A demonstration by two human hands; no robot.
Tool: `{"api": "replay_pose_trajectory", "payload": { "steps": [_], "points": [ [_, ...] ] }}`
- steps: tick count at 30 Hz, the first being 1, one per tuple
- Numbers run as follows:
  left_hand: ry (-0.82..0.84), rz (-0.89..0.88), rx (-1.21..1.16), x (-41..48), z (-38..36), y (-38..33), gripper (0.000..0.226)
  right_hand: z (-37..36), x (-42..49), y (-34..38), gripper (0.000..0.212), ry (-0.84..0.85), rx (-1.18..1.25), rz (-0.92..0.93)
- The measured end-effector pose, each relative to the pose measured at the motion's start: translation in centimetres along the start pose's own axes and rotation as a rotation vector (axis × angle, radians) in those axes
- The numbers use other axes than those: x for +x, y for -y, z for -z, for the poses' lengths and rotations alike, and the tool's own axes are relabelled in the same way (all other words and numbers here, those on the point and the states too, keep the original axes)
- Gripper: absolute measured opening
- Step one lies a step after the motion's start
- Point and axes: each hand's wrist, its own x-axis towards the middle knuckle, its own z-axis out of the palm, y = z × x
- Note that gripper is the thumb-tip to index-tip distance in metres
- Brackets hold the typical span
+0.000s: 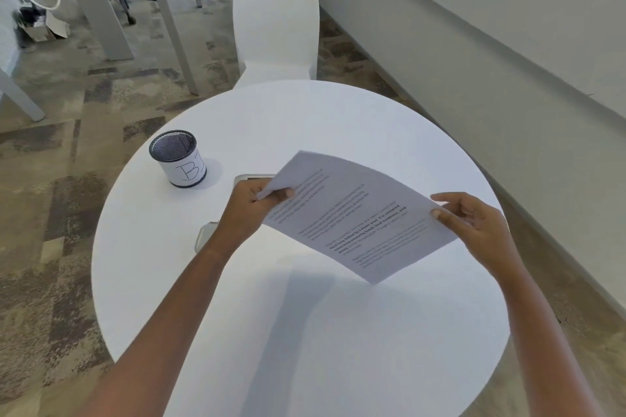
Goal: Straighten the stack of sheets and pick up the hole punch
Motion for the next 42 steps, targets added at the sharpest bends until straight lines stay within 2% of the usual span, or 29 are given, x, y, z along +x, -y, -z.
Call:
{"api": "replay_pose_trajectory", "payload": {
  "steps": [3,6,7,9,12,13,16,18,23,28,33,36,37,39,42],
  "points": [
    [-0.138,0.059,-0.087,-0.6,0.4,1.0,0.039,0.5,-0.5,-1.8,0.018,0.011,0.176,-0.172],
    [-0.257,0.144,-0.194,-1.1,0.3,2.0,0.028,-0.5,-1.3,-3.0,0.069,0.053,0.458,-0.316],
    [-0.28,0.167,-0.216,-1.2,0.1,2.3,0.022,-1.2,-1.5,-3.3,0.076,0.055,0.526,-0.338],
    [-0.298,0.191,-0.213,-1.4,-0.4,3.1,0.016,-2.9,-1.9,-3.5,0.069,0.047,0.572,-0.349],
    [-0.295,0.201,-0.19,-1.7,-1.4,4.1,0.019,-5.5,-2.1,-3.4,0.026,-0.049,0.473,-0.352],
    [-0.294,0.204,-0.179,-1.7,-1.7,4.3,0.02,-6.1,-2.0,-3.2,0.019,-0.074,0.423,-0.35],
    [-0.287,0.211,-0.157,-1.9,-2.3,5.1,0.013,-7.6,-2.0,-3.2,0.009,-0.16,0.338,-0.329],
    [-0.284,0.233,-0.151,-2.1,-2.3,5.8,0.009,-8.3,-2.4,-3.5,0.008,-0.195,0.31,-0.334],
    [-0.243,0.327,-0.137,-3.2,-2.2,8.0,0.02,-9.4,-3.8,-4.5,0.015,-0.11,0.314,-0.431],
    [-0.262,0.311,-0.11,-3.8,-2.4,8.5,0.02,-9.2,-4.6,-5.1,0.01,-0.185,0.396,-0.479],
    [-0.196,0.368,-0.115,-4.3,-2.2,9.2,0.026,-9.0,-4.8,-5.6,0.016,-0.146,0.402,-0.502],
    [-0.252,0.33,-0.161,-3.5,-1.9,8.0,0.024,-7.8,-4.0,-5.1,0.02,-0.19,0.374,-0.452],
    [-0.286,0.308,-0.188,-3.0,-1.7,7.4,0.03,-7.3,-3.6,-4.8,0.022,-0.195,0.355,-0.421],
    [-0.37,0.24,-0.137,-1.9,-0.9,6.4,0.058,-5.8,-2.7,-4.0,0.015,-0.178,0.267,-0.327],
    [-0.363,0.009,0.151,-0.8,0.5,4.6,0.092,-3.4,-1.2,-2.1,0.009,-0.112,0.083,-0.167]
  ]
}}
